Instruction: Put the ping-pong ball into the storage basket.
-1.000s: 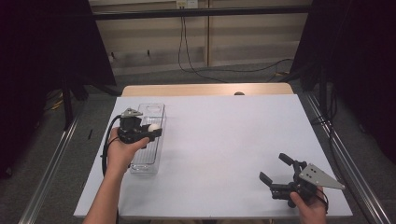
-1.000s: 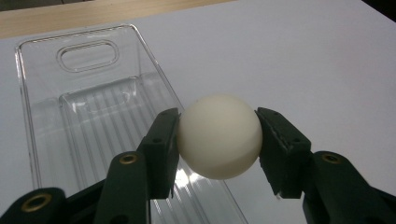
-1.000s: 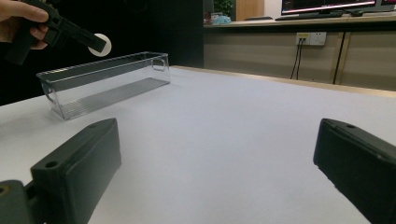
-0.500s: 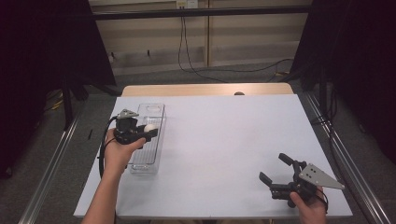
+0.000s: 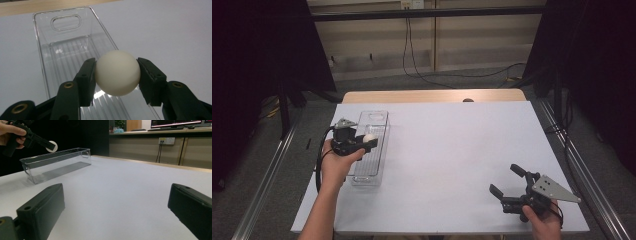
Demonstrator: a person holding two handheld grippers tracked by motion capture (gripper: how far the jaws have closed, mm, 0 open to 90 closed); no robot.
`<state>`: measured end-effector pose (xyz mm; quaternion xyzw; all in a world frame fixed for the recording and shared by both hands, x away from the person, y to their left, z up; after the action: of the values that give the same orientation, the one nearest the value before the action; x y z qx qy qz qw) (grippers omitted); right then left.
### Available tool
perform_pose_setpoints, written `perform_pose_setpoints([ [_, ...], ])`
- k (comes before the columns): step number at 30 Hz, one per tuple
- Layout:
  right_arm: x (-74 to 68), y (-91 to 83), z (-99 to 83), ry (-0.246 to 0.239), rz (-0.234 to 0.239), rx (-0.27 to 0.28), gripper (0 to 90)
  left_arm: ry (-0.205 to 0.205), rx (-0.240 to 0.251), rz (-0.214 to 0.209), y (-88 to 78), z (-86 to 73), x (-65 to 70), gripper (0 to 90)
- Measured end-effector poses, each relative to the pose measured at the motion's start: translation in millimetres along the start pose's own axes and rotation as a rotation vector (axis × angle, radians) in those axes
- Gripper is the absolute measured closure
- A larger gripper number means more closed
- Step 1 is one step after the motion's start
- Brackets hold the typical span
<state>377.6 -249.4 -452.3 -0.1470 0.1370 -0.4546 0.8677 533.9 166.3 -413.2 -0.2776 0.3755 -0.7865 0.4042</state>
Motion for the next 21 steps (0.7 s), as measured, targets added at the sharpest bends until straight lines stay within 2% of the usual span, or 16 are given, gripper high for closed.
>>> perform_pose_setpoints([
  [2, -0.2, 0.1, -0.6, -0.015, 0.006, -0.005, 0.4, -0.014, 0.011, -0.002, 0.5, 0.3, 0.3, 51.1],
  [6, -0.4, 0.1, -0.5, -0.016, 0.007, -0.005, 0.4, -0.018, 0.005, 0.006, 1.7, -1.7, -1.8, 51.1],
  [7, -0.3, 0.0, -0.5, -0.016, 0.007, -0.004, 0.4, -0.007, -0.004, 0.017, 2.0, -3.1, -3.4, 51.1],
  [10, -0.2, 0.2, -0.5, -0.013, 0.004, -0.004, 0.4, -0.018, 0.002, 0.011, 3.9, -4.3, -4.0, 51.1],
  [14, -0.6, 0.4, -0.6, -0.013, 0.007, -0.005, 0.4, -0.011, -0.009, 0.027, 4.5, -6.0, -5.0, 51.0],
  [18, -1.1, 0.9, -0.5, -0.014, 0.009, -0.004, 0.4, -0.005, -0.011, 0.026, 5.4, -7.1, -6.1, 51.0],
  [21, -0.9, 0.8, -0.7, -0.013, 0.007, -0.005, 0.4, -0.022, -0.003, 0.021, 7.1, -7.7, -5.4, 51.0],
])
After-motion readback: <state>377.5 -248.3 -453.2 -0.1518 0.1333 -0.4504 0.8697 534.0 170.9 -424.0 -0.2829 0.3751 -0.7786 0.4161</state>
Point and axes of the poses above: each handheld gripper's, and its own axes: y roughly forward along the jaws, z roughly out of its top, x roughly to its right, the point moved 7 cm from there along y, roughly forward along the jaws, and after that the axes turned 15 degrees about -x, right-handed, at the moved point
